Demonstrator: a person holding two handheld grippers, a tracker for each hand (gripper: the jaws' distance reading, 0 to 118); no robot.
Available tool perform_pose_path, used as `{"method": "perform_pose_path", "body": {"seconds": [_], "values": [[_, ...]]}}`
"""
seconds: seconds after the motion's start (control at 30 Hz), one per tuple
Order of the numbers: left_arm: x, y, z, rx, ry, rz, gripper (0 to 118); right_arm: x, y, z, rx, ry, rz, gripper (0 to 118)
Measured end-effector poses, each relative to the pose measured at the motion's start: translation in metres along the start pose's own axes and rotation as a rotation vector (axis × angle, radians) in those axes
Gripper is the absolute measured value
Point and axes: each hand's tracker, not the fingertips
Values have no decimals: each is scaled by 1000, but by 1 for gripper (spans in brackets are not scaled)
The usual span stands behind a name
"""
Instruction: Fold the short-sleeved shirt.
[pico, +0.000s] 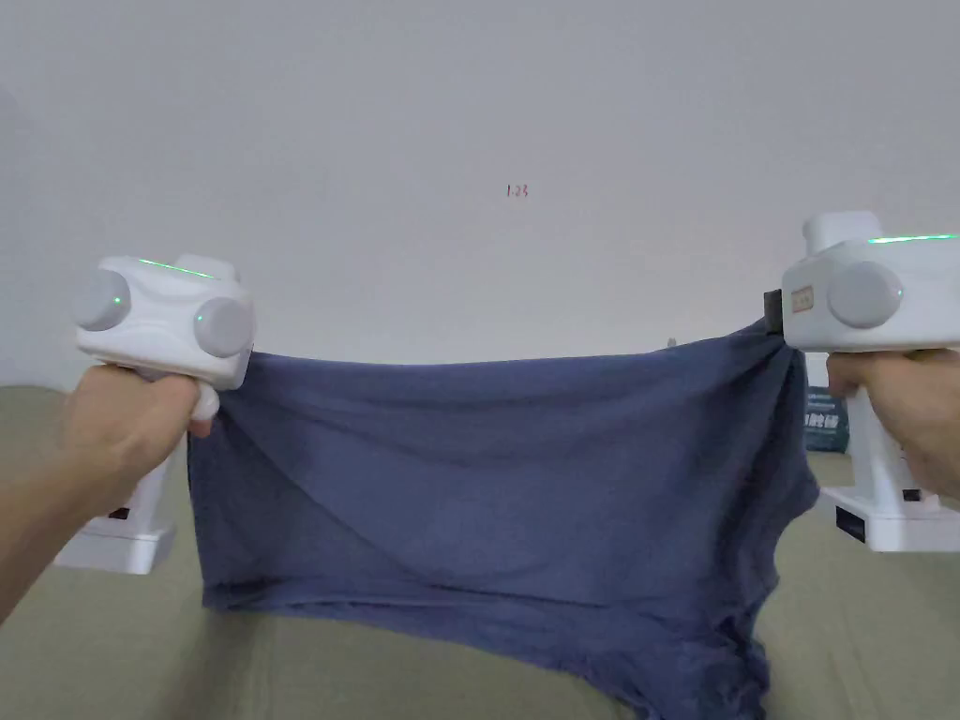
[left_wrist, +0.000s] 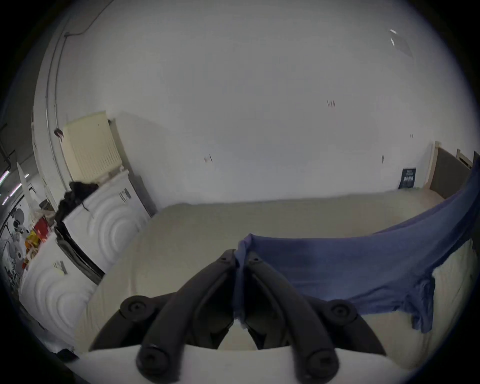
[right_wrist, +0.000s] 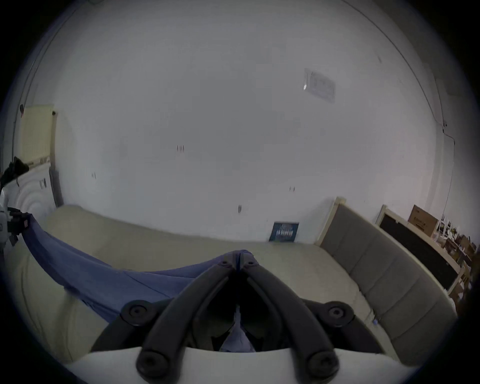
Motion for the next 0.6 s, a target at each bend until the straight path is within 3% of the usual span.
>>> {"method": "perform_pose_path", "body": {"seconds": [0.3, 0.43, 0.6], "values": [[0, -98, 6, -37, -42, -50, 5, 3, -111, 32, -101, 46, -42, 1], [-16, -129, 44, -48, -79, -47, 5, 11, -139, 82, -107, 78, -83, 1], [-38, -184, 105, -92, -127, -40, 5, 19, -187, 165, -144, 118, -54, 1]]}}
